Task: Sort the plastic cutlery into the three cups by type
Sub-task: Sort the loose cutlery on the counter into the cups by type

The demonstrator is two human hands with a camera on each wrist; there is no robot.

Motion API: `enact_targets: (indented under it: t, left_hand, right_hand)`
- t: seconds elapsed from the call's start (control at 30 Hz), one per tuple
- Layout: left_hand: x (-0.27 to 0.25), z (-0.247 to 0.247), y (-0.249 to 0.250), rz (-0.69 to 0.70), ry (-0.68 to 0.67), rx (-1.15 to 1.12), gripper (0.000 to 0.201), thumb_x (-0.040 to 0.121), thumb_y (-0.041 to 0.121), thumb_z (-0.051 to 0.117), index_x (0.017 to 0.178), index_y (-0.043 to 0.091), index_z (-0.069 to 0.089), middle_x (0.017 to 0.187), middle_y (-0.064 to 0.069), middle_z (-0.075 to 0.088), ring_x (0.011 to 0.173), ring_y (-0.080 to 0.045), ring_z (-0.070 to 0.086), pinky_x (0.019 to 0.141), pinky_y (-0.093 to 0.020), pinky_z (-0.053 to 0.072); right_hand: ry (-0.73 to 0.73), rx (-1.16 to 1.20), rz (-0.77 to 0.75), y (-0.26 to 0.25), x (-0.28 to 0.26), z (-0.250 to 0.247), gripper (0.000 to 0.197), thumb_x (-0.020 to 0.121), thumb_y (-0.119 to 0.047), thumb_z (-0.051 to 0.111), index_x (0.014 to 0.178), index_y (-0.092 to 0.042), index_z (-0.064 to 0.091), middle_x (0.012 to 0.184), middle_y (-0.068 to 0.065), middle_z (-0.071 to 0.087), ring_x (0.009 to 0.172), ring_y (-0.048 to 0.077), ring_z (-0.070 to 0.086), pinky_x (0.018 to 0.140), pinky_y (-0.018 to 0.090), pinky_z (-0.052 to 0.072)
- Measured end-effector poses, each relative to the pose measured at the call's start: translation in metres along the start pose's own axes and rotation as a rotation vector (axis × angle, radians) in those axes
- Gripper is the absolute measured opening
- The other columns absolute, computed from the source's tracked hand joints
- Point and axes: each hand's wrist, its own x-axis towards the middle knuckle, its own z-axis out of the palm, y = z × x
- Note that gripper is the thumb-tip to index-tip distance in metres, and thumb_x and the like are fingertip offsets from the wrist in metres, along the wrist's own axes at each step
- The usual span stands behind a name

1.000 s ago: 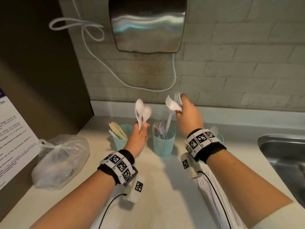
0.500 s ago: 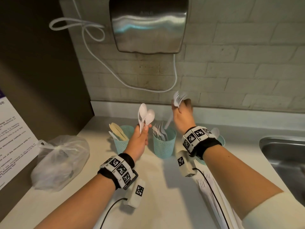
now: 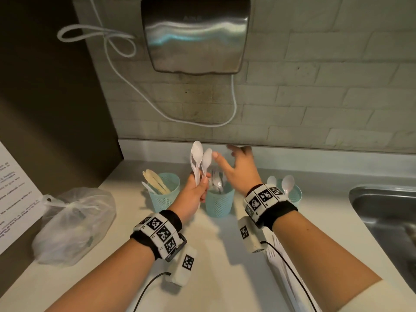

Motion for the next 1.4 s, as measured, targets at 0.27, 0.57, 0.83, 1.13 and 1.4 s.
enact_targets:
  t: [0.27, 0.57, 0.83, 1.13, 1.4]
  left_hand:
    - [-0.001, 0.063, 0.017, 0.025, -0.143, 0.050, 0.052, 0.096, -0.012, 0.029, 0.144, 0.006, 0.023, 0.130, -0.010, 0.046, 0.121, -0.021, 0.047, 0.093, -0.017, 0.045]
    - [0.010, 0.104, 0.003, 0.166, -0.300, 0.624, 0.038, 0.088, 0.025, 0.065, 0.122, 0.015, 0.052, 0.111, -0.002, 0.054, 0.098, -0.013, 0.056, 0.073, -0.006, 0.040]
    - [0.018, 0.130, -0.007, 0.331, -0.284, 0.967, 0.026, 0.088, 0.041, 0.060, 0.112, 0.030, 0.060, 0.117, 0.005, 0.045, 0.117, -0.013, 0.040, 0.092, -0.034, 0.045]
    - [0.019, 0.134, -0.008, 0.321, -0.227, 0.903, 0.018, 0.088, 0.037, 0.061, 0.104, 0.030, 0.059, 0.109, 0.008, 0.048, 0.107, -0.012, 0.049, 0.087, -0.033, 0.047]
    - [-0.018, 0.131, -0.029, -0.005, -0.406, 1.041, 0.046, 0.083, 0.052, 0.062, 0.117, 0.023, 0.051, 0.123, 0.000, 0.056, 0.104, -0.018, 0.057, 0.089, -0.034, 0.048]
  right_hand:
    - [-0.173, 0.299, -0.012, 0.008, -0.033, -0.016, 0.034, 0.078, -0.051, 0.068, 0.087, -0.018, 0.063, 0.092, 0.007, 0.057, 0.080, 0.011, 0.056, 0.072, 0.019, 0.044]
    - [0.217, 0.231, 0.038, 0.045, -0.024, -0.093, 0.022, 0.096, -0.025, 0.053, 0.076, -0.019, 0.049, 0.062, -0.004, 0.048, 0.050, 0.002, 0.046, 0.047, 0.008, 0.035]
    - [0.213, 0.106, 0.220, 0.099, -0.033, -0.106, 0.018, 0.094, -0.012, 0.055, 0.105, 0.002, 0.055, 0.090, 0.009, 0.056, 0.087, 0.023, 0.056, 0.064, 0.017, 0.036]
    - [0.162, -0.072, 0.362, 0.120, -0.058, -0.099, 0.050, 0.089, -0.044, 0.058, 0.126, -0.011, 0.056, 0.126, 0.013, 0.046, 0.116, 0.027, 0.048, 0.105, 0.039, 0.038]
    - [0.028, -0.276, 0.557, 0.126, -0.134, -0.125, 0.038, 0.088, -0.039, 0.059, 0.112, -0.010, 0.060, 0.114, 0.010, 0.061, 0.106, 0.028, 0.059, 0.091, 0.035, 0.046]
